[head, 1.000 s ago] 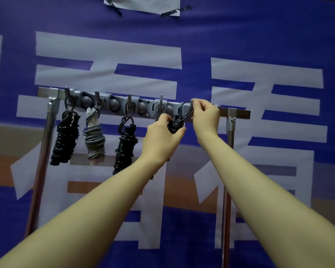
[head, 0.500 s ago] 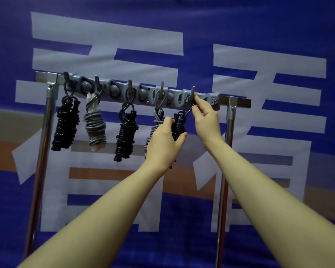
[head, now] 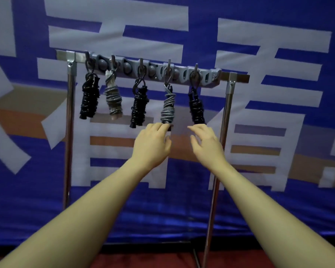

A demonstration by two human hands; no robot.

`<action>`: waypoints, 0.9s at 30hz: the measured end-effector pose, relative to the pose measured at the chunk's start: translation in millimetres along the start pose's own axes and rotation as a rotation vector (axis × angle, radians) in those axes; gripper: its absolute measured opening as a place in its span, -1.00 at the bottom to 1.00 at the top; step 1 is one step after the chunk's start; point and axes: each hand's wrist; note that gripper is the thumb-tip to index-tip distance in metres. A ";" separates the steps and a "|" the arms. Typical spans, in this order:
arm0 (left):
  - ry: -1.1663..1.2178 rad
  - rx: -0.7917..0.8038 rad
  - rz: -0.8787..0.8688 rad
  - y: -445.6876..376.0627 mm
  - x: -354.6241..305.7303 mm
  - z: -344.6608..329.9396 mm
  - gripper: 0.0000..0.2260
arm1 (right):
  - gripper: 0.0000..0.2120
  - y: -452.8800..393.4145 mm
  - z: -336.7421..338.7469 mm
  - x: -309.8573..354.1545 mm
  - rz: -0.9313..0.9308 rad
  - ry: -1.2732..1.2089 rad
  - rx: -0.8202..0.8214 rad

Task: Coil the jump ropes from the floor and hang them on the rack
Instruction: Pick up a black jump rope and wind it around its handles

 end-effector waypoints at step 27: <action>0.086 0.752 0.583 396.1 123.3 -115.7 -0.73 | -0.82 391.3 -205.4 49.2 -0.544 -0.264 0.787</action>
Point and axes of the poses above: each hand's wrist, its own y-axis away from the middle knuckle, its own z-axis out of the back of the hand, x = y × z, and after that the axes turned 5 degrees about z, right-handed
